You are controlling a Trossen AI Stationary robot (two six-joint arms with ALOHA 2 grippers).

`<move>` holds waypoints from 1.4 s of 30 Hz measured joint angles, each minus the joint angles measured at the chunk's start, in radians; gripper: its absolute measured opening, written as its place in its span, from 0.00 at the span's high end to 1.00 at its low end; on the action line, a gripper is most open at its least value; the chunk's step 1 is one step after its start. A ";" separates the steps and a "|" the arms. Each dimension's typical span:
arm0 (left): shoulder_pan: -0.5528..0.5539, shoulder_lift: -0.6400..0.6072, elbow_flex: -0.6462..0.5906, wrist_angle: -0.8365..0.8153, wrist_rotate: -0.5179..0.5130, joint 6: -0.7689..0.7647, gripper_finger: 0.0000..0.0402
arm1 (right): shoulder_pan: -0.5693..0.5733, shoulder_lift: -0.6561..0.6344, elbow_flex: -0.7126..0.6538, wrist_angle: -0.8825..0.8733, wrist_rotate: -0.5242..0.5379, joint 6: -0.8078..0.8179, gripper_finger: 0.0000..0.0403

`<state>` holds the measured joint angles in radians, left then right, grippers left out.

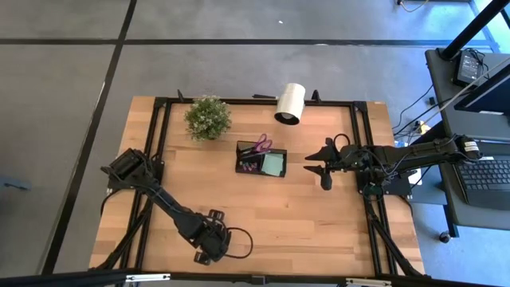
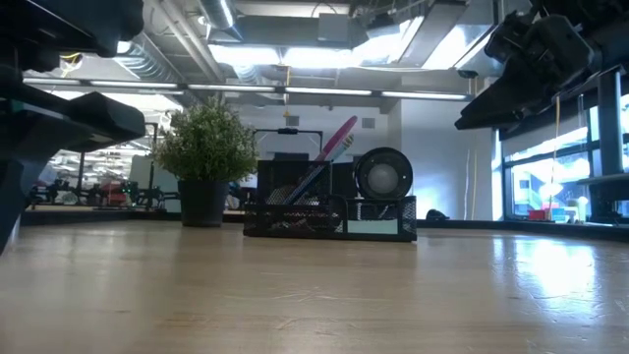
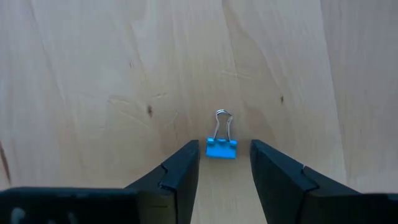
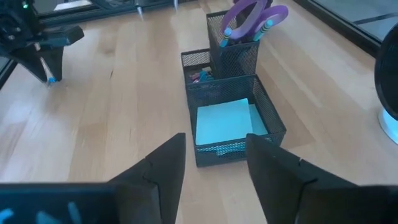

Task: Pick and place office supplies into organizer
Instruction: Put the blue binder clip into the black desk organizer

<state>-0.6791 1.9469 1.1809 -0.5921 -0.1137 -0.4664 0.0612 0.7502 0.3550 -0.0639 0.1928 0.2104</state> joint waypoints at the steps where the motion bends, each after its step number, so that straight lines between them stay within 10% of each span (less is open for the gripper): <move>1: 0.001 0.000 0.000 0.000 0.002 0.001 0.66 | 0.000 0.000 0.000 0.000 0.000 0.009 0.58; 35: 0.084 -0.099 0.070 0.012 -0.043 0.072 0.89 | 0.000 0.000 0.000 0.002 0.000 0.020 0.58; 42: 0.204 -0.142 0.107 0.022 -0.266 -0.006 0.88 | 0.000 0.000 0.000 0.020 0.000 0.020 0.58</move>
<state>-0.4750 1.8046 1.2879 -0.5703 -0.3796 -0.4727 0.0608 0.7504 0.3550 -0.0440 0.1926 0.2302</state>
